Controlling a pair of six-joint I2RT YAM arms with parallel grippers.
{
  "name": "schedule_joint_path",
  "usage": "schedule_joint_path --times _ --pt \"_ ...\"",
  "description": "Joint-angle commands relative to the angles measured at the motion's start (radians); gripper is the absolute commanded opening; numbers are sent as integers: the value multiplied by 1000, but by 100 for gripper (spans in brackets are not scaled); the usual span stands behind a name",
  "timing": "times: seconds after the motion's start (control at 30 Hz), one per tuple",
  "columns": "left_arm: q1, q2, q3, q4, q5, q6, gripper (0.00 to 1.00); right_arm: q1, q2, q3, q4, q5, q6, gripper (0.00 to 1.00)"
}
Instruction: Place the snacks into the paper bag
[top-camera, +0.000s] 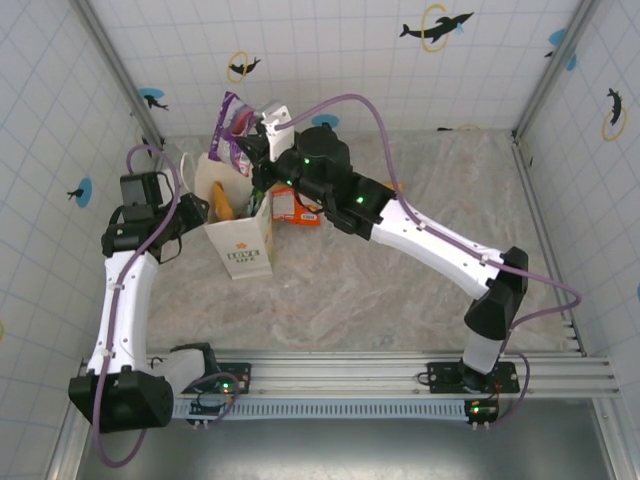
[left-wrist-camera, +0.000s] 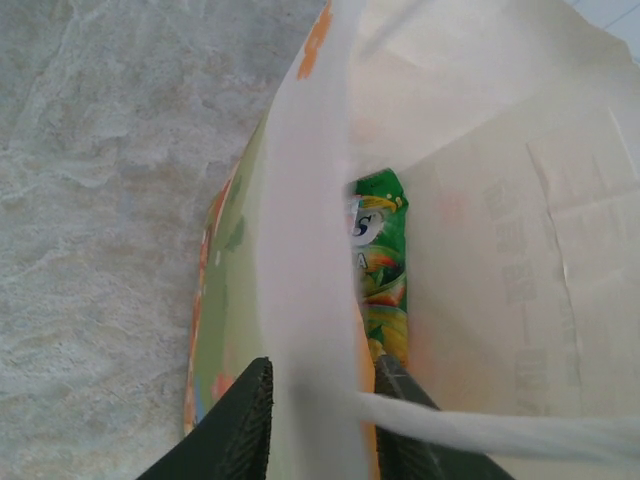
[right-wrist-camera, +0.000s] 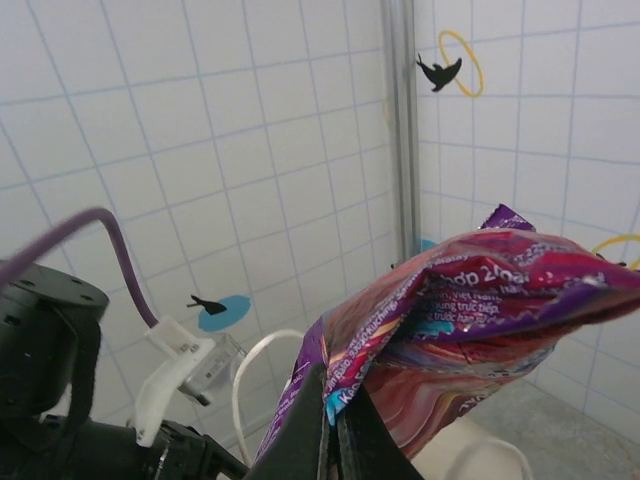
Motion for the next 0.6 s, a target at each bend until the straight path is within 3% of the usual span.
schedule_joint_path --times 0.0,0.17,0.57 --pt "8 -23 18 -16 19 -8 37 11 28 46 -2 41 -22 0" --pt "8 -56 -2 -15 33 -14 44 20 66 46 -64 65 -22 0" --pt "8 -88 16 -46 -12 -23 47 27 121 48 -105 29 -6 0"
